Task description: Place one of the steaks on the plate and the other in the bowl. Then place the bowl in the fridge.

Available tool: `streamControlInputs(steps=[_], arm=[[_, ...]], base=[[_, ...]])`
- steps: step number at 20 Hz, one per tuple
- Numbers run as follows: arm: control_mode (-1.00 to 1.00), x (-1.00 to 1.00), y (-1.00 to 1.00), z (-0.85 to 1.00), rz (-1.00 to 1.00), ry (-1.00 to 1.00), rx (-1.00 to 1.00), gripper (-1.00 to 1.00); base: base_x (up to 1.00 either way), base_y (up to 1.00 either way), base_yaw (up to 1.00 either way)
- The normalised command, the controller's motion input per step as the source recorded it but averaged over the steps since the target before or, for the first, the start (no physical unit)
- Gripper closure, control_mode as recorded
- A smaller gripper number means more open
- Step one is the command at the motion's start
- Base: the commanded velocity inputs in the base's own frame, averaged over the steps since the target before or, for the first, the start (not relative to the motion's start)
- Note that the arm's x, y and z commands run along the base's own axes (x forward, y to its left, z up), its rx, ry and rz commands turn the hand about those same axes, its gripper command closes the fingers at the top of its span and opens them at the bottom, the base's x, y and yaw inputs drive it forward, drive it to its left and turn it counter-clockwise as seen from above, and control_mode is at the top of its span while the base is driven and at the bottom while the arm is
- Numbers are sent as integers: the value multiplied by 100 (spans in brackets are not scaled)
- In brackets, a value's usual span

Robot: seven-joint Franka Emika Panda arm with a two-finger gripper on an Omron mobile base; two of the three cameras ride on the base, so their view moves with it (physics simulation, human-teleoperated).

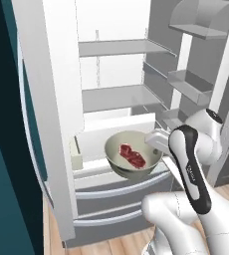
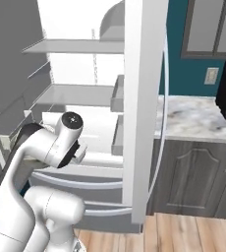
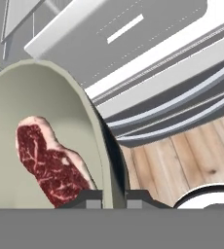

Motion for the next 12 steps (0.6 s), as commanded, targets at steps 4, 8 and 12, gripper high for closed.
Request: streamControlInputs(steps=[4, 8, 12], arm=[[100, 0, 0, 0, 0, 0, 0, 100], [100, 0, 0, 0, 0, 0, 0, 100], [100, 0, 0, 0, 0, 0, 0, 100]], base=[[43, 14, 0], [37, 35, 0], [35, 20, 0]])
